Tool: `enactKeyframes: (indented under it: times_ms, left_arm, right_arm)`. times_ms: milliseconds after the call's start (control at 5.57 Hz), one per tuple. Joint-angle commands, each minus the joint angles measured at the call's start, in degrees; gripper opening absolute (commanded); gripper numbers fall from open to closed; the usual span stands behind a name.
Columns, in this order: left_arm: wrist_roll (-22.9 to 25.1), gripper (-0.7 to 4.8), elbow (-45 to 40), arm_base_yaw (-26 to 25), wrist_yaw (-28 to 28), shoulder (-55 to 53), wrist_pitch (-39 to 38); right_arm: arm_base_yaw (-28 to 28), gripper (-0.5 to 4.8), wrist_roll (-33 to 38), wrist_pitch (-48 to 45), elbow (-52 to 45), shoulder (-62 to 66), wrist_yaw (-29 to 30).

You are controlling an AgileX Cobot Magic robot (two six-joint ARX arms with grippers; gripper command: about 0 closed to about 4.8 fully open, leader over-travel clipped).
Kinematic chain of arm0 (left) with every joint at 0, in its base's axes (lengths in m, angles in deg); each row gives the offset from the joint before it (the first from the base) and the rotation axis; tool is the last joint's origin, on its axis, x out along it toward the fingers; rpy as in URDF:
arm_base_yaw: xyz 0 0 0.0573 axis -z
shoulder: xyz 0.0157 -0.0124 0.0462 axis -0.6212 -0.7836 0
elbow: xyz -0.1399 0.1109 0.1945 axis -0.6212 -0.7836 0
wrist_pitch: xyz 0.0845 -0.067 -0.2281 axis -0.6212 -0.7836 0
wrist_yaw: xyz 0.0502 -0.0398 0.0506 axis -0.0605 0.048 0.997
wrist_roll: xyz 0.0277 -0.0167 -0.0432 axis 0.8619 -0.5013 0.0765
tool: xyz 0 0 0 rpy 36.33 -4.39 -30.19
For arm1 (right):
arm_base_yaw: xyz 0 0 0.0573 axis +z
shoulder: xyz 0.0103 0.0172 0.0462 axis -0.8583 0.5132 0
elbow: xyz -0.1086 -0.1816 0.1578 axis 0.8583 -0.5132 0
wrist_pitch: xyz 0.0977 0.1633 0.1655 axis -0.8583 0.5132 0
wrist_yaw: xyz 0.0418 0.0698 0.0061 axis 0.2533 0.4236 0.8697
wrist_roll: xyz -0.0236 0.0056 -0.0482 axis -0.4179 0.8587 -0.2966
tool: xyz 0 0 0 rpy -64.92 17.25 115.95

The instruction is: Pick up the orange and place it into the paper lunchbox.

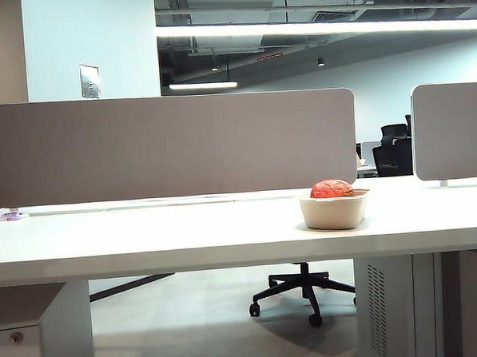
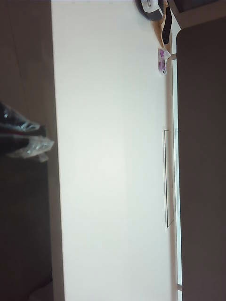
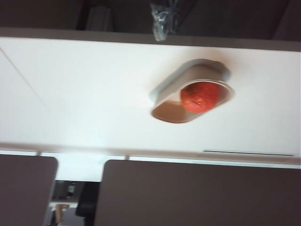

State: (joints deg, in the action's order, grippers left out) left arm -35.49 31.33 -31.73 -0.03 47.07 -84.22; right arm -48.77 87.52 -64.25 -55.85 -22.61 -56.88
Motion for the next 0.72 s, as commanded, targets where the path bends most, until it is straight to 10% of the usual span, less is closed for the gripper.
enactKeyframes:
  times_ms: [180,719]
  left_arm:
    - [0.02,0.19,-0.11,-0.02,0.0,0.2,0.28]
    - [0.02,0.19,-0.11,-0.02,0.0,0.2,0.11]
  right_arm:
    - [-1.22,0.03,0.09,-1.44,-6.43,-8.02,-0.28]
    - [-3.45,0.03,0.09,6.58,-7.91,-13.97,-0.28]
